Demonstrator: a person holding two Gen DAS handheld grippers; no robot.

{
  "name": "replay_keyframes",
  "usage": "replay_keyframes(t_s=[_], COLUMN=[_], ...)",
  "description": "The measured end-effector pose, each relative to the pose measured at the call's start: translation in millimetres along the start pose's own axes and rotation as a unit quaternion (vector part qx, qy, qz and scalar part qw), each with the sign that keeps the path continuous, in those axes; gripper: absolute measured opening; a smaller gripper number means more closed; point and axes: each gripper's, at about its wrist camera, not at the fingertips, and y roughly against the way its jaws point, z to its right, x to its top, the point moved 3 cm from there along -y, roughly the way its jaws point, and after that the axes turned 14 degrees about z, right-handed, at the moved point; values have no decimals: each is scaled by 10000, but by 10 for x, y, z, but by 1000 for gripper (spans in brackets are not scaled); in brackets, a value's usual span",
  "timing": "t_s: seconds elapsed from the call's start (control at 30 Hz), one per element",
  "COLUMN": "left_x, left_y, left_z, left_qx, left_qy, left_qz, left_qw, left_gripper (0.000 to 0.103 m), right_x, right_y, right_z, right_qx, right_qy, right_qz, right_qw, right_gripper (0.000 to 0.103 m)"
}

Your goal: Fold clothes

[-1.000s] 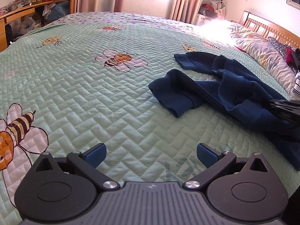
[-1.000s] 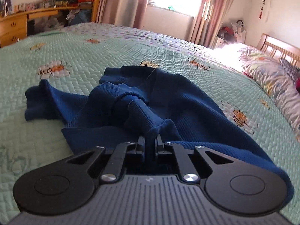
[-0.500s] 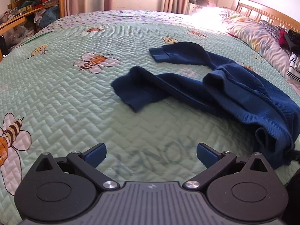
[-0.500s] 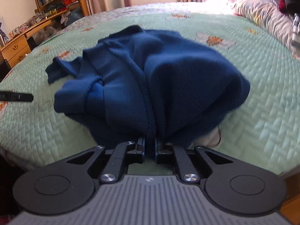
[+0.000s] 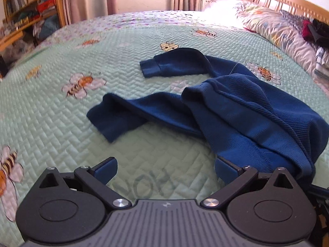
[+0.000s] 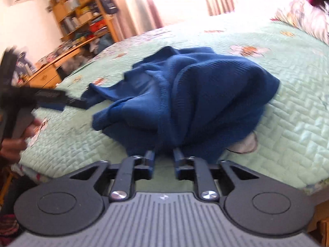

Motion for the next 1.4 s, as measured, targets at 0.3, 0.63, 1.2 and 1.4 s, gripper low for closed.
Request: replay_keyframes(t_s=[0.3, 0.63, 1.2, 1.4], left_x=[100, 74, 187, 512], left_y=[-118, -154, -273, -458], left_z=[306, 455, 536, 374], left_qx=[86, 74, 197, 147], left_qy=[-359, -600, -941, -754], left_qz=[-226, -290, -216, 98], left_qw=[9991, 9978, 9951, 9970], left_gripper=[102, 102, 102, 100], right_x=[390, 202, 201, 41], right_y=[39, -308, -389, -464], right_z=[240, 468, 559, 557], right_qx=[-645, -1239, -1329, -1230], right_qy=[-435, -1186, -1461, -1383], right_qz=[651, -7, 420, 682], right_qw=[9948, 9852, 9794, 9803], right_gripper=[64, 81, 89, 93])
